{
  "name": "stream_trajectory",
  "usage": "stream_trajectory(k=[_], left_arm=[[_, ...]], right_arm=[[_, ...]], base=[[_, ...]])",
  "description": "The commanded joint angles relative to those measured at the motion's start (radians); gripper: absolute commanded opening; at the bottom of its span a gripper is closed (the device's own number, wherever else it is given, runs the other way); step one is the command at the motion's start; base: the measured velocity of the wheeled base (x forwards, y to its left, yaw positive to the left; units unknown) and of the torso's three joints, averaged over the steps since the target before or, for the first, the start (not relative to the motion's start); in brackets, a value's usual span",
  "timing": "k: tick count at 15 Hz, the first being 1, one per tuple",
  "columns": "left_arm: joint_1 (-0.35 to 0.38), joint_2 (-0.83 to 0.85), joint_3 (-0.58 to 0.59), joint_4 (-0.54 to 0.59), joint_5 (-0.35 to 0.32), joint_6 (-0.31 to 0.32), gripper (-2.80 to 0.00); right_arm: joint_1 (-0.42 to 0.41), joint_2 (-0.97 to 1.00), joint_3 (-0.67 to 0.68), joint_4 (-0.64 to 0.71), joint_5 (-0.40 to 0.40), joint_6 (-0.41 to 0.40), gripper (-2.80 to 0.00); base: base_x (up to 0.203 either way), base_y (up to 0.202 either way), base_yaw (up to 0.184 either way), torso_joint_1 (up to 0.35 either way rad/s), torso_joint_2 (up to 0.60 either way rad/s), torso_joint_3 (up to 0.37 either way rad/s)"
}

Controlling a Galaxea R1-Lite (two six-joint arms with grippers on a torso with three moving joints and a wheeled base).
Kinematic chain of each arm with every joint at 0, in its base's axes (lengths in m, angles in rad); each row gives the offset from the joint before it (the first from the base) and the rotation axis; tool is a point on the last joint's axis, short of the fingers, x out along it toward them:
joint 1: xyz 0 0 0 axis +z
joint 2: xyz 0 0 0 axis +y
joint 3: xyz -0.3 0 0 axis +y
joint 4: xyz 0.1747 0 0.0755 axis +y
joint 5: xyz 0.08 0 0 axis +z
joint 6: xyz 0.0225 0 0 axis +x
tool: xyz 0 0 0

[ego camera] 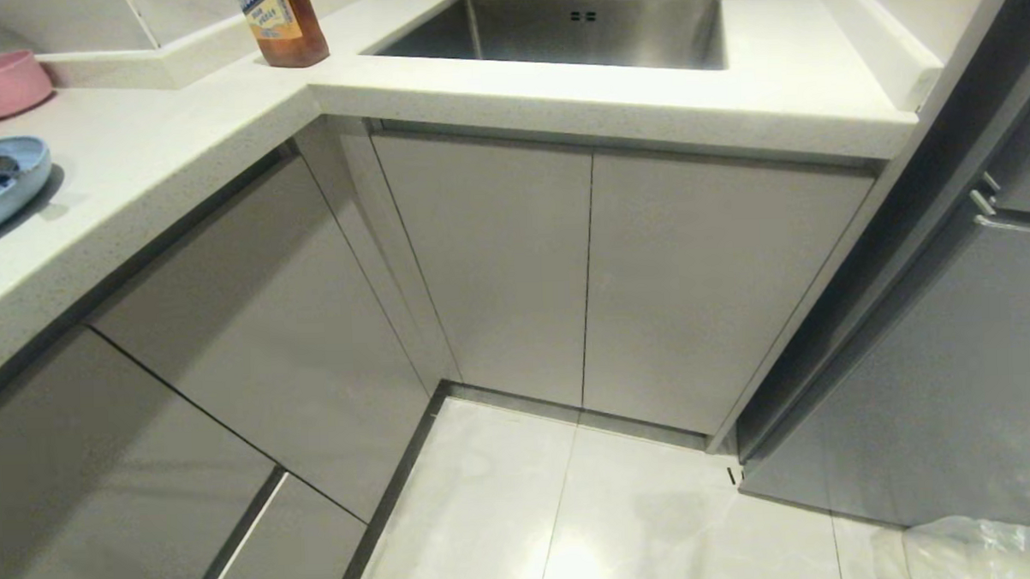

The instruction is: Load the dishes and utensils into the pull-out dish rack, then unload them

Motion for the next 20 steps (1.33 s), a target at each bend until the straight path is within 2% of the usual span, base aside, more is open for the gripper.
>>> stream_trajectory(k=[1, 3, 4, 7, 11, 14, 15, 17, 18, 20], left_arm=[[0.092, -0.164, 0.057, -0.010, -0.059, 0.015, -2.80], [0.193, -0.310, 0.178, -0.034, -0.122, 0.037, -2.80], [0.219, -0.385, 0.242, -0.046, -0.139, 0.048, -2.80], [0.255, -0.629, 0.517, -0.130, -0.173, 0.102, -2.80], [0.309, -0.906, 0.902, -0.291, -0.223, 0.205, -2.80], [0.317, -1.074, 1.135, -0.385, -0.247, 0.236, -2.80], [0.318, -1.102, 1.231, -0.449, -0.245, 0.241, -2.80], [0.319, -1.127, 1.416, -0.670, -0.227, 0.252, -2.80], [0.319, -1.133, 1.501, -0.760, -0.224, 0.277, -2.80], [0.319, -1.140, 1.651, -0.872, -0.237, 0.317, -2.80]], right_arm=[[0.000, 0.001, 0.000, 0.000, 0.000, 0.000, -2.80], [0.000, 0.001, 0.000, 0.000, 0.000, 0.000, -2.80], [0.000, 0.001, 0.000, 0.000, 0.000, 0.000, -2.80], [0.000, 0.001, 0.000, 0.000, 0.000, 0.000, -2.80], [0.000, 0.001, 0.000, 0.000, 0.000, 0.000, -2.80], [0.000, 0.001, 0.000, 0.000, 0.000, 0.000, -2.80], [0.000, 0.001, 0.000, 0.000, 0.000, 0.000, -2.80], [0.000, 0.001, 0.000, 0.000, 0.000, 0.000, -2.80], [0.000, 0.001, 0.000, 0.000, 0.000, 0.000, -2.80], [0.000, 0.001, 0.000, 0.000, 0.000, 0.000, -2.80]], base=[[0.000, 0.000, 0.000, 0.000, 0.00, 0.000], [0.000, 0.000, 0.000, 0.000, 0.00, 0.000], [0.000, 0.000, 0.000, 0.000, 0.00, 0.000], [0.000, 0.000, 0.000, 0.000, 0.00, 0.000], [0.000, 0.000, 0.000, 0.000, 0.00, 0.000], [0.000, 0.000, 0.000, 0.000, 0.00, 0.000], [0.000, 0.000, 0.000, 0.000, 0.00, 0.000], [0.000, 0.000, 0.000, 0.000, 0.00, 0.000], [0.000, 0.000, 0.000, 0.000, 0.00, 0.000], [0.000, 0.000, 0.000, 0.000, 0.00, 0.000]])
